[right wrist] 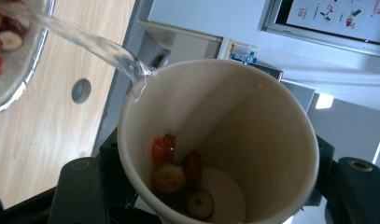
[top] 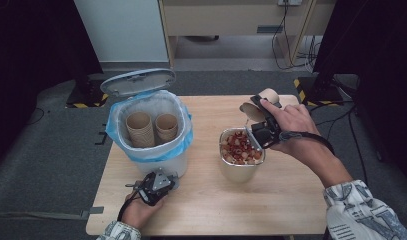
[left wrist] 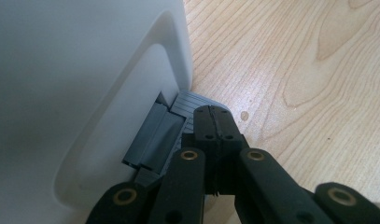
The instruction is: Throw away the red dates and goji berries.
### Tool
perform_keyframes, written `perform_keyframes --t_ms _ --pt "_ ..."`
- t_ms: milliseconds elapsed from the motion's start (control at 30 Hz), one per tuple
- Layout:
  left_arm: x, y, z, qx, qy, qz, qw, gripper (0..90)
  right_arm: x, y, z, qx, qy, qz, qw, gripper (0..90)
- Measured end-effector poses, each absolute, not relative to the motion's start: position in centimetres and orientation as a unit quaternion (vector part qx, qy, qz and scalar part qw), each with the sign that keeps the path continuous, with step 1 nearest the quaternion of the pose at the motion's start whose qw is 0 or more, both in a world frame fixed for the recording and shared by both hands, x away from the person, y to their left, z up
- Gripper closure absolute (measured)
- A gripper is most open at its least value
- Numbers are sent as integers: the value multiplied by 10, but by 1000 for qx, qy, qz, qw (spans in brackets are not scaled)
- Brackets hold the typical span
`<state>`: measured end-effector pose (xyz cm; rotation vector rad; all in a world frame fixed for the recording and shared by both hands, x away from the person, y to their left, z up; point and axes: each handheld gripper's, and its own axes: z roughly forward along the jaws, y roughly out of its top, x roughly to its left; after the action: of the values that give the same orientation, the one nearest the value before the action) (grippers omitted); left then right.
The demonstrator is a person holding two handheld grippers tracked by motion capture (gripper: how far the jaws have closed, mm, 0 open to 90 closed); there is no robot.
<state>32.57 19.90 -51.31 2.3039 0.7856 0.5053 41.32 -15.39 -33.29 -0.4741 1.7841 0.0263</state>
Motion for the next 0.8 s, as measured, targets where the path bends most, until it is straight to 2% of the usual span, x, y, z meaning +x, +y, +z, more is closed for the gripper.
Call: perform_keyframes --t_ms 233,800 --pt "326 199 -513 877 299 193 322 898 411 -151 -340 -236 755 -29 612 332" --pt "326 199 -513 877 301 191 323 898 409 -149 -345 -244 747 -20 619 332"
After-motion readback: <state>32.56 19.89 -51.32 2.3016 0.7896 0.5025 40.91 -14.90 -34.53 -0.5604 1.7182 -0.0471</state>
